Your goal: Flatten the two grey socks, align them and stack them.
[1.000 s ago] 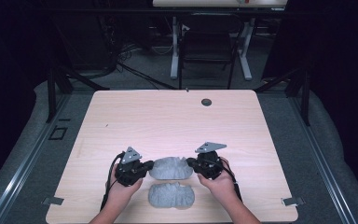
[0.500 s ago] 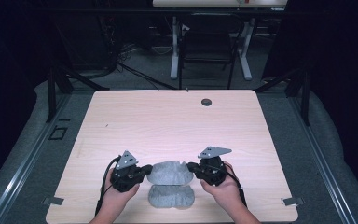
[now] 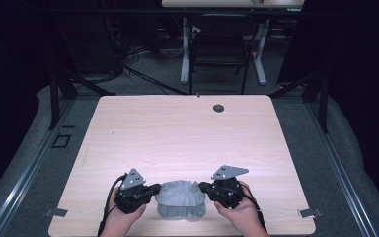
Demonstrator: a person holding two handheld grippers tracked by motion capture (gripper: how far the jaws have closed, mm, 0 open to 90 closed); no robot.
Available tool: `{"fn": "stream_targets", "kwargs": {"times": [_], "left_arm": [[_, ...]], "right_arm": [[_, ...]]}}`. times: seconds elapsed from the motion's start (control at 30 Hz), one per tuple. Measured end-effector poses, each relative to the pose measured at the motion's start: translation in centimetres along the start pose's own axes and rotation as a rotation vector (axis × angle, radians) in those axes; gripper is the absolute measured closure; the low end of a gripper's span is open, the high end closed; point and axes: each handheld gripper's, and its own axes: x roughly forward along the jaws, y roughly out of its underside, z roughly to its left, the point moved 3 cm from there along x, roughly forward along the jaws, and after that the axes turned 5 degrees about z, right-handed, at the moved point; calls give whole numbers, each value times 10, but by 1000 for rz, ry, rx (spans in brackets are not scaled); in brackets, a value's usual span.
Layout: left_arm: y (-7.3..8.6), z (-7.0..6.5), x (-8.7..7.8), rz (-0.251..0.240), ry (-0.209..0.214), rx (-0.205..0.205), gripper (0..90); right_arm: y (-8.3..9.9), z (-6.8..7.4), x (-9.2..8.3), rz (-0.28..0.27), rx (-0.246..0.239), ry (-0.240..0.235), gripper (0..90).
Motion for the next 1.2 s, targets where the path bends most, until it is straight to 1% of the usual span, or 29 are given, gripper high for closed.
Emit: {"fn": "stream_targets", "kwargs": {"times": [0.07, 0.1, 0.13, 0.2, 0.23, 0.37, 0.43, 0.47, 0.5, 0.6, 0.67, 0.7, 0.77, 0.83, 0.9, 0.93, 0.97, 1.0, 1.03, 1.07, 1.1, 1.13, 1.17, 1.2], "left_arm": [[2, -3, 0, 3, 6, -6, 875], [3, -3, -1, 10, 8, 5, 875], [3, -4, -1, 6, 7, 7, 875], [5, -7, -1, 12, 12, -2, 875], [6, -7, -1, 19, 9, 12, 875], [11, -11, 0, 27, 15, 1, 875], [13, -10, 0, 32, 14, 11, 875], [14, -11, 0, 31, 17, -1, 875], [15, -11, 1, 32, 16, -1, 875], [18, -11, 2, 37, 17, -6, 875], [20, -10, 4, 44, 14, 0, 874], [20, -10, 4, 50, 19, -6, 874], [22, -10, 6, 56, 20, -4, 875], [24, -9, 9, 63, 15, -7, 874], [26, -8, 12, 68, 14, -17, 874], [26, -8, 13, 73, 14, -15, 874], [27, -7, 14, 78, 15, -8, 873], [28, -7, 15, 80, 11, -6, 873], [29, -7, 17, 81, 12, -14, 873], [30, -6, 17, 86, 13, -12, 872], [31, -6, 18, 90, 11, -6, 872], [31, -5, 19, 91, 9, -7, 871], [32, -6, 20, 90, 10, -19, 871], [32, -5, 20, 95, 13, -13, 871]], "right_arm": [[3, 1, -1, -1, 5, -6, 867], [4, 2, -1, 3, 4, -7, 867], [6, 2, -1, 2, 6, -10, 868], [8, 3, -1, 3, 9, -12, 867], [9, 4, -1, 6, 12, -16, 868], [13, 6, -2, 8, 12, -19, 867], [15, 7, -2, 17, 0, -14, 867], [15, 8, -1, 11, 2, -14, 867], [16, 8, -2, 20, 3, -17, 867], [18, 8, 0, 23, 0, -14, 867], [21, 8, 2, 34, -8, -9, 867], [22, 8, 3, 39, -5, -7, 867], [24, 8, 5, 47, -6, -2, 867], [26, 7, 7, 49, 1, -5, 867], [29, 5, 10, 59, 9, -4, 866], [30, 4, 11, 67, 5, -6, 866], [30, 4, 12, 60, 9, -7, 866], [31, 4, 13, 69, 15, -5, 866], [32, 3, 14, 74, 9, 0, 866], [32, 2, 15, 76, 5, -2, 866], [33, 2, 16, 81, 18, 2, 866], [34, 2, 17, 79, 20, 0, 865], [35, 0, 18, 90, 14, 2, 865], [36, 0, 19, 88, 21, -3, 865]]}}
